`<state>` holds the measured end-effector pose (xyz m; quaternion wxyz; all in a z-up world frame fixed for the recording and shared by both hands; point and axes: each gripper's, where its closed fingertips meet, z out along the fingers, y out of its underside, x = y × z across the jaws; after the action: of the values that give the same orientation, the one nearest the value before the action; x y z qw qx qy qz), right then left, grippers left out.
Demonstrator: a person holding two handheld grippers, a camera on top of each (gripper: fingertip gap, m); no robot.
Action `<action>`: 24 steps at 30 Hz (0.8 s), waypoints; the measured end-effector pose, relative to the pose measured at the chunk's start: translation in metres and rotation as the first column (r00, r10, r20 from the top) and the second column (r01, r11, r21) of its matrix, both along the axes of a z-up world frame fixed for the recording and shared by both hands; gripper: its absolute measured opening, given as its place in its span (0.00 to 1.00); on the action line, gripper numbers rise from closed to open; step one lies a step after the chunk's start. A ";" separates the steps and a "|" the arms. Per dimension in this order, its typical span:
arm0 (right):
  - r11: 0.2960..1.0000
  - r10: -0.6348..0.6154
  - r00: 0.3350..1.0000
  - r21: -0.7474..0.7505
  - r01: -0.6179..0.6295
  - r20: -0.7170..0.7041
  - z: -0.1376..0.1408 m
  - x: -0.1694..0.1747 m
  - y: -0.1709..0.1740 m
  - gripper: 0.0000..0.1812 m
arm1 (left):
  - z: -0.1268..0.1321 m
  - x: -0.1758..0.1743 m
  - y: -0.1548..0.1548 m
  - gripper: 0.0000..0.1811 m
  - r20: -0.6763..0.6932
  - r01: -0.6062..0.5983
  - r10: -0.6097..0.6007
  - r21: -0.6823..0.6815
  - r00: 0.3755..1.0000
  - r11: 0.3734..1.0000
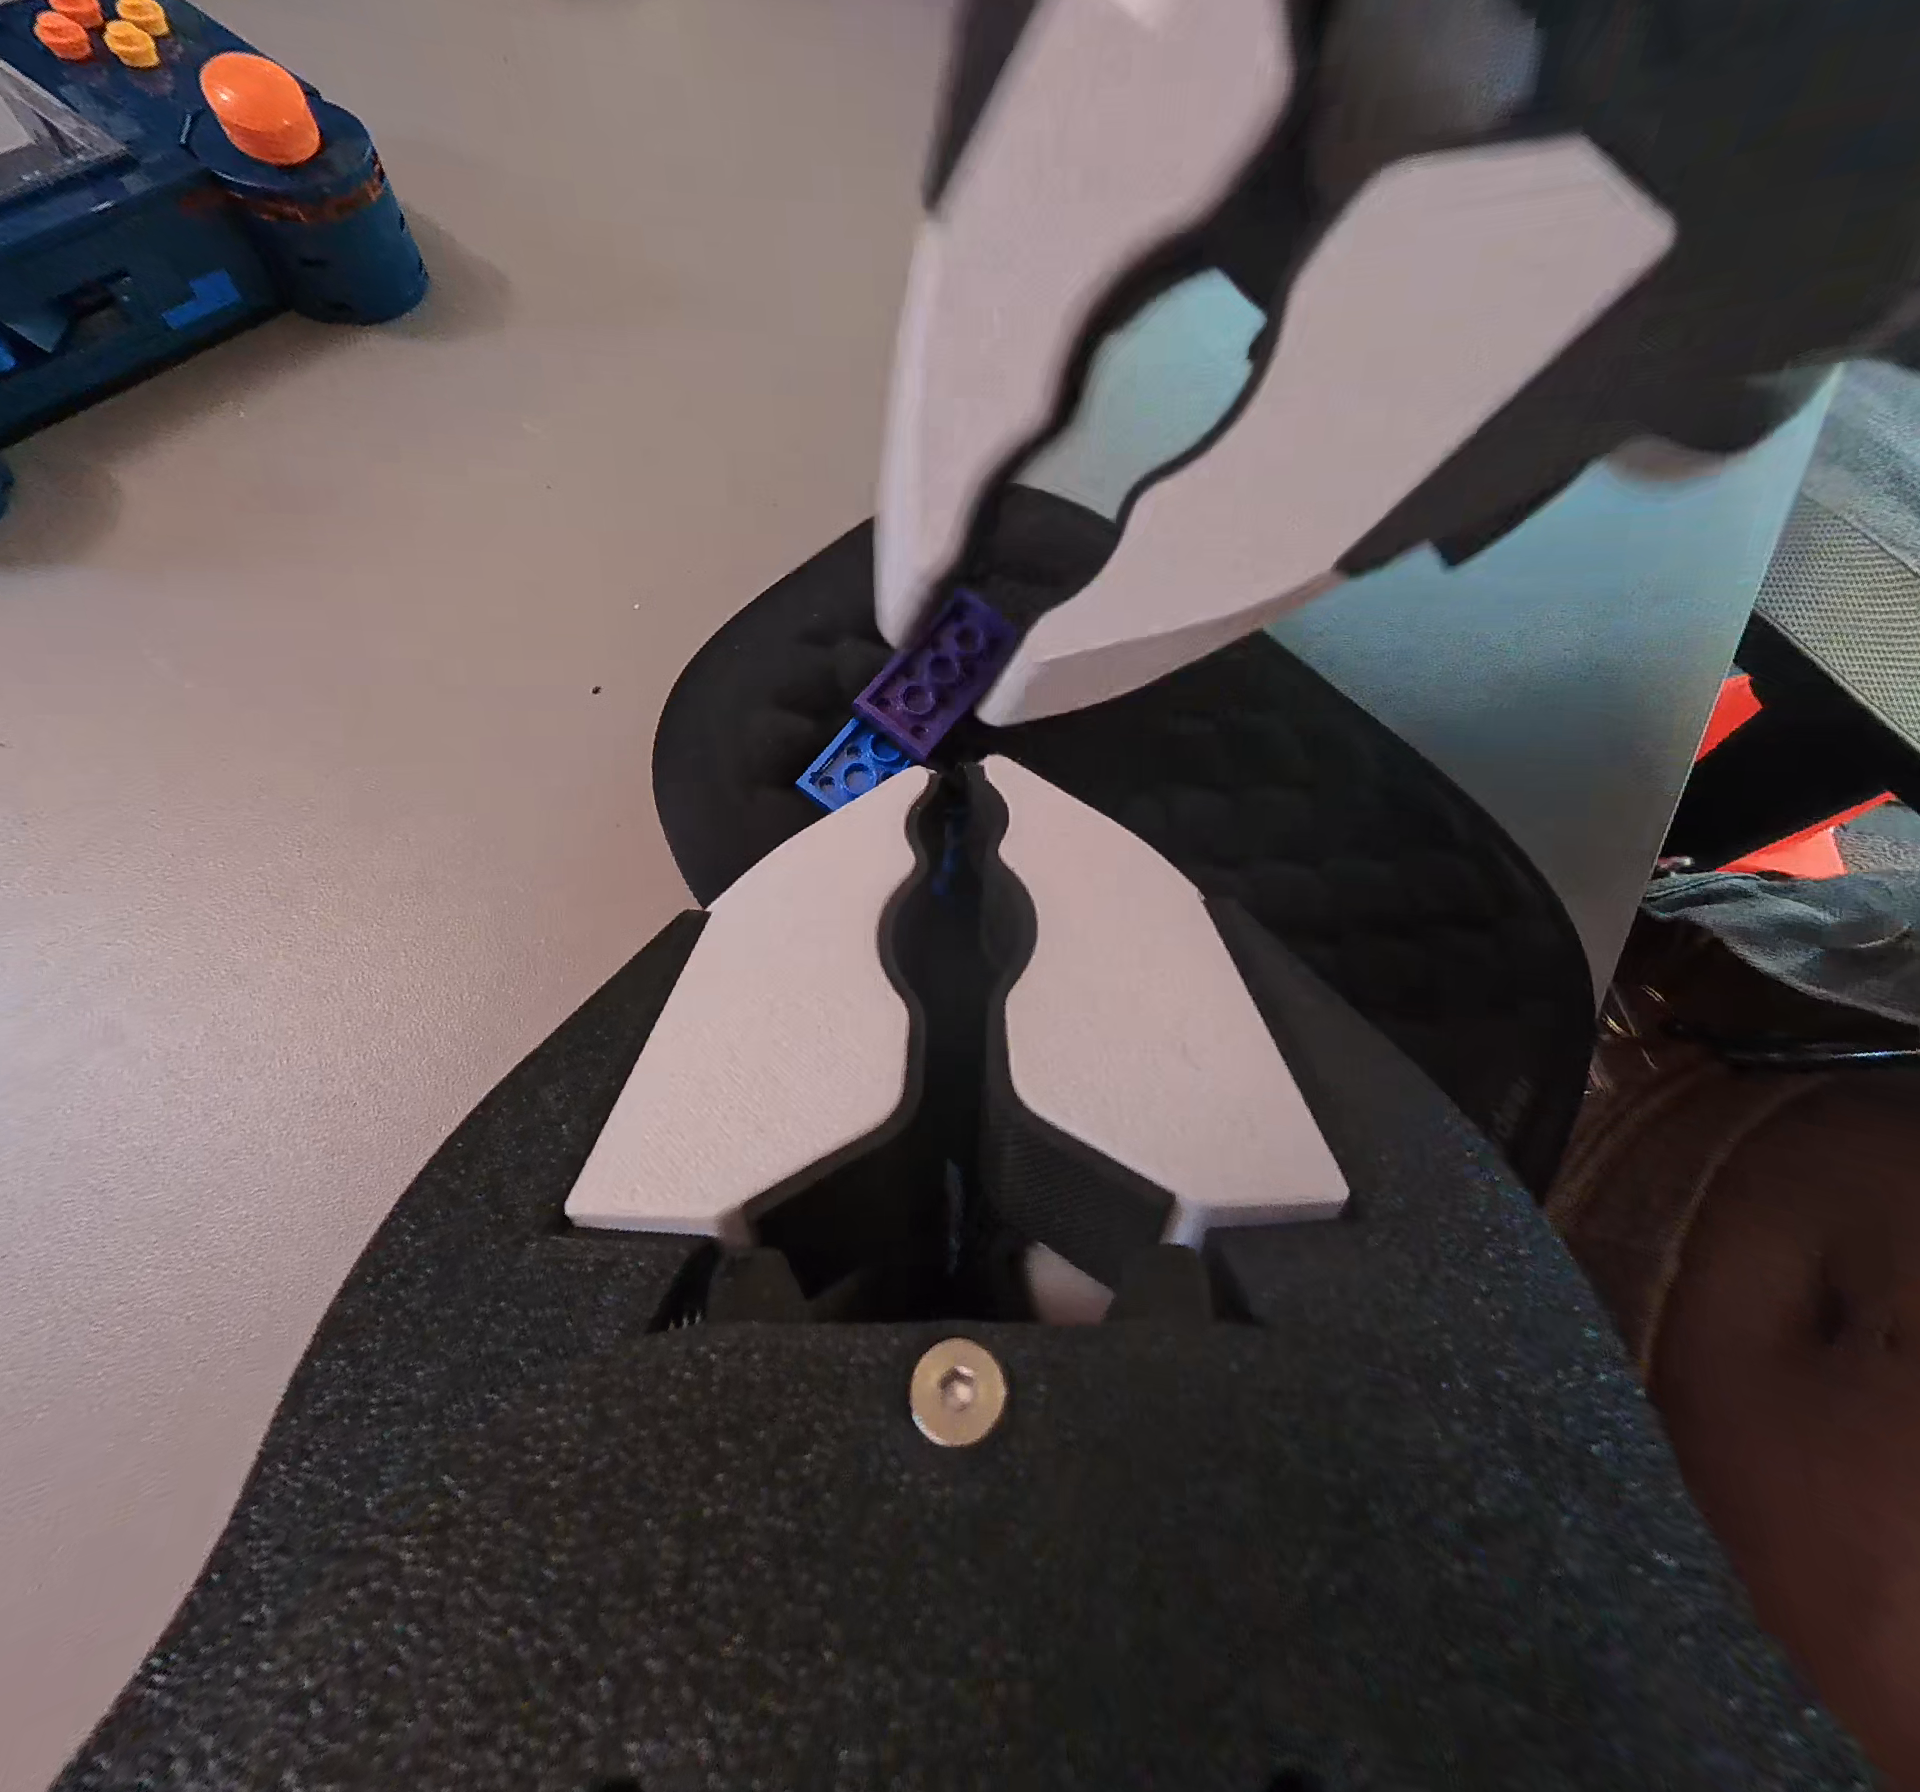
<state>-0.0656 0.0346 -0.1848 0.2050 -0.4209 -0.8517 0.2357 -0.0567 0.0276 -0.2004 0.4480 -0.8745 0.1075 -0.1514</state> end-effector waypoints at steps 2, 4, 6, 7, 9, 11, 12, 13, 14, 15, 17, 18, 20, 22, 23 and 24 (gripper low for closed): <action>0.996 0.018 0.989 -0.087 -0.005 0.145 -0.004 0.004 0.004 0.09 | 0.000 0.000 0.000 0.03 0.000 0.000 0.000 0.001 1.000 1.000; 0.996 0.051 0.978 -0.078 -0.035 0.203 -0.009 0.003 0.006 0.10 | 0.000 0.000 0.000 0.03 0.008 0.001 -0.001 -0.002 1.000 1.000; 0.996 0.083 0.963 -0.062 -0.069 0.257 -0.015 0.004 0.004 0.10 | 0.000 0.000 0.000 0.03 0.003 0.002 -0.002 0.000 1.000 1.000; 0.995 0.085 0.955 -0.072 -0.067 0.283 -0.016 0.003 0.003 0.10 | 0.000 0.000 0.000 0.03 0.000 0.003 -0.003 0.000 1.000 1.000; 0.990 0.080 0.926 -0.135 -0.032 0.370 -0.020 0.003 0.003 0.10 | 0.000 0.000 0.000 0.03 -0.007 0.005 -0.005 0.000 1.000 1.000; 0.973 0.095 0.868 -0.231 0.023 0.487 -0.022 0.005 0.002 0.10 | 0.000 0.000 0.000 0.03 -0.014 0.006 -0.006 0.001 1.000 1.000; 0.965 0.106 0.839 -0.258 0.042 0.534 -0.022 0.005 0.002 0.10 | -0.001 0.000 0.000 0.03 -0.016 0.004 -0.004 0.002 1.000 1.000; 0.971 0.139 0.832 -0.240 -0.007 0.537 -0.023 0.005 0.002 0.10 | -0.001 0.000 0.000 0.03 -0.016 0.004 -0.004 -0.001 1.000 1.000; 0.979 0.171 0.844 -0.184 -0.088 0.508 -0.023 0.005 0.002 0.10 | -0.001 0.000 0.000 0.03 -0.018 0.005 -0.006 -0.003 1.000 1.000; 0.984 0.177 0.862 -0.113 -0.139 0.475 -0.022 0.005 0.002 0.10 | -0.002 0.000 -0.001 0.03 -0.019 0.007 -0.008 -0.004 1.000 1.000; 0.982 0.166 0.913 0.027 -0.189 0.374 -0.020 0.005 0.002 0.10 | -0.002 0.000 -0.001 0.03 -0.013 0.011 -0.011 -0.008 1.000 1.000; 0.978 0.158 0.936 0.080 -0.193 0.314 -0.019 0.005 0.002 0.10 | -0.002 0.000 -0.001 0.03 -0.012 0.012 -0.012 -0.007 1.000 1.000; 0.970 0.151 0.968 0.157 -0.184 0.202 -0.018 0.005 0.002 0.09 | -0.002 0.000 -0.001 0.03 -0.013 0.012 -0.012 -0.006 1.000 1.000; 0.959 0.139 0.986 0.236 -0.158 0.095 -0.016 0.004 0.003 0.09 | -0.003 0.001 -0.001 0.03 -0.014 0.010 -0.010 -0.009 1.000 1.000; 0.942 0.151 0.988 0.296 -0.156 0.040 -0.015 0.002 0.003 0.09 | -0.003 0.000 0.000 0.03 -0.014 0.006 -0.007 -0.013 1.000 1.000; 0.923 0.160 0.987 0.354 -0.153 0.012 -0.014 0.001 0.002 0.09 | -0.003 0.000 0.000 0.03 -0.009 0.007 -0.007 -0.013 1.000 1.000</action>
<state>-0.0647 0.0370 -0.1987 0.2651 -0.3057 -0.9092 0.0979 -0.0564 0.0274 -0.2033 0.4414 -0.8776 0.1117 -0.1497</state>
